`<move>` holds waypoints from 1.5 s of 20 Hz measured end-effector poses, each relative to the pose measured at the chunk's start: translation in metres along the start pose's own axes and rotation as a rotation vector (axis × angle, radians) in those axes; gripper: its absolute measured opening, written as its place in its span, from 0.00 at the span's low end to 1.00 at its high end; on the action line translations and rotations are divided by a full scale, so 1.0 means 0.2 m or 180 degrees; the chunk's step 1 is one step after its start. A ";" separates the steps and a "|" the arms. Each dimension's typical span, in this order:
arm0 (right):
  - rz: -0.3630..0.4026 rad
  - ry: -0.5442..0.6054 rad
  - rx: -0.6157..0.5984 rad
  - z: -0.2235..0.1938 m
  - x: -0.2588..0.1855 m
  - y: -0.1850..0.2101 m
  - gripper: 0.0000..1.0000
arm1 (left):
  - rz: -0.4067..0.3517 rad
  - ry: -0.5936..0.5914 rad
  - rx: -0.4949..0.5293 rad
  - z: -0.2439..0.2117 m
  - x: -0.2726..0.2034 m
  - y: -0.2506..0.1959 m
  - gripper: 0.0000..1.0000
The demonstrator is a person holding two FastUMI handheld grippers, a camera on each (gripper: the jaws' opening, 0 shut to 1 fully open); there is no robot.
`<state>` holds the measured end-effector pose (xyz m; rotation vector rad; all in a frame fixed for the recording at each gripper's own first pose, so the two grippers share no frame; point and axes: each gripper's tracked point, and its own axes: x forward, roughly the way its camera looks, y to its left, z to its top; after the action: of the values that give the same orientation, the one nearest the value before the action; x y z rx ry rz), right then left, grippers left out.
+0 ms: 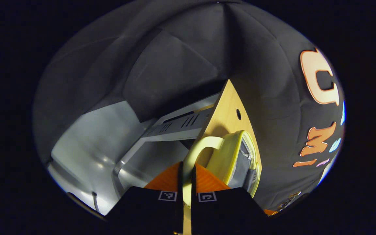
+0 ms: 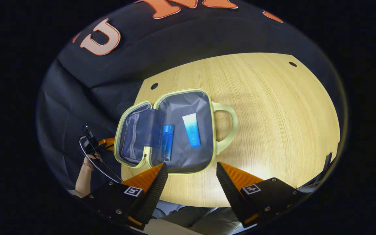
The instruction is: First open the suitcase, pack the skin care products into it, and then close the suitcase.
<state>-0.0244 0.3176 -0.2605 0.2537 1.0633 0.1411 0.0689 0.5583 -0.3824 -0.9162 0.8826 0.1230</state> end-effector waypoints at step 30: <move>0.0462 -0.1308 -0.0448 0.84 -0.74 -0.87 0.94 | 0.0355 -0.0818 0.2079 -0.89 -0.49 -2.13 0.08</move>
<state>0.0500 0.0918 -0.1066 0.2207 0.6234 0.2806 0.0854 0.1855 -0.0936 -0.2338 0.6678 0.0403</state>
